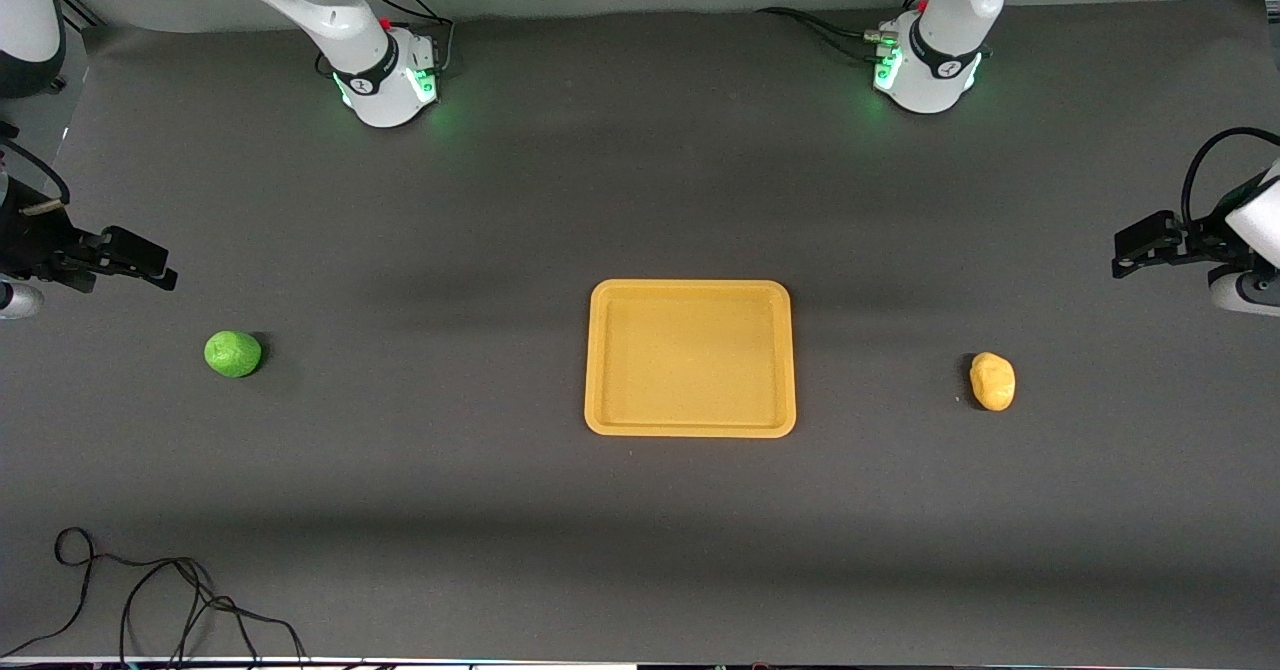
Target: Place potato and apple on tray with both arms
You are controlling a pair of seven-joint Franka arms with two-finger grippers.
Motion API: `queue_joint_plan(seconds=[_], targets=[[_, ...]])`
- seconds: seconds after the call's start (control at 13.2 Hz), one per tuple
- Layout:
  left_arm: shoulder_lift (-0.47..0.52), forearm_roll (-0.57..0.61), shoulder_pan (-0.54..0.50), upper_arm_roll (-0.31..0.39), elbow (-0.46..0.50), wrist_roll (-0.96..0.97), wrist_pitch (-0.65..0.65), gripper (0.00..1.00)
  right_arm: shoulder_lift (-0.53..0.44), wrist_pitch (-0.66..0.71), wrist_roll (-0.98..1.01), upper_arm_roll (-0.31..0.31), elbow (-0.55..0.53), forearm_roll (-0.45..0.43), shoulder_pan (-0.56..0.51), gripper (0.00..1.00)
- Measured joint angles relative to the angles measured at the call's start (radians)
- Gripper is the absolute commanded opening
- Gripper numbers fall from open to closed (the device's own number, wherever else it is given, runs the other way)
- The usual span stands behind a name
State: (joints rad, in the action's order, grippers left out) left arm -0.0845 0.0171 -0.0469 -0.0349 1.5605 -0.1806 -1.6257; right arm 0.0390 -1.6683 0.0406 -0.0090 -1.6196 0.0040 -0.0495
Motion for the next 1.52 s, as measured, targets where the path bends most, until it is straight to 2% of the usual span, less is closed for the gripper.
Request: queue_joint_plan(seconds=[0.68,0.84,1.14,1.52], targets=[[-0.021,0.0,-0.004,0.004,0.023,0.0,-0.012,0.99,0.0,0.009,0.0,0.002,0.0,0.0,0.001,1.0],[-0.034,0.0,-0.007,0.005,0.089,0.0,-0.108,0.99,0.0,0.013,-0.001,0.002,0.0,0.0,0.001,1.0],[-0.131,0.0,-0.015,0.008,0.29,0.0,-0.429,1.0,0.0,0.018,-0.001,0.001,0.0,0.0,0.0,1.0],[-0.31,0.0,-0.016,0.008,0.32,0.002,-0.644,0.96,0.0,0.019,-0.001,0.001,0.0,0.0,0.0,1.0]])
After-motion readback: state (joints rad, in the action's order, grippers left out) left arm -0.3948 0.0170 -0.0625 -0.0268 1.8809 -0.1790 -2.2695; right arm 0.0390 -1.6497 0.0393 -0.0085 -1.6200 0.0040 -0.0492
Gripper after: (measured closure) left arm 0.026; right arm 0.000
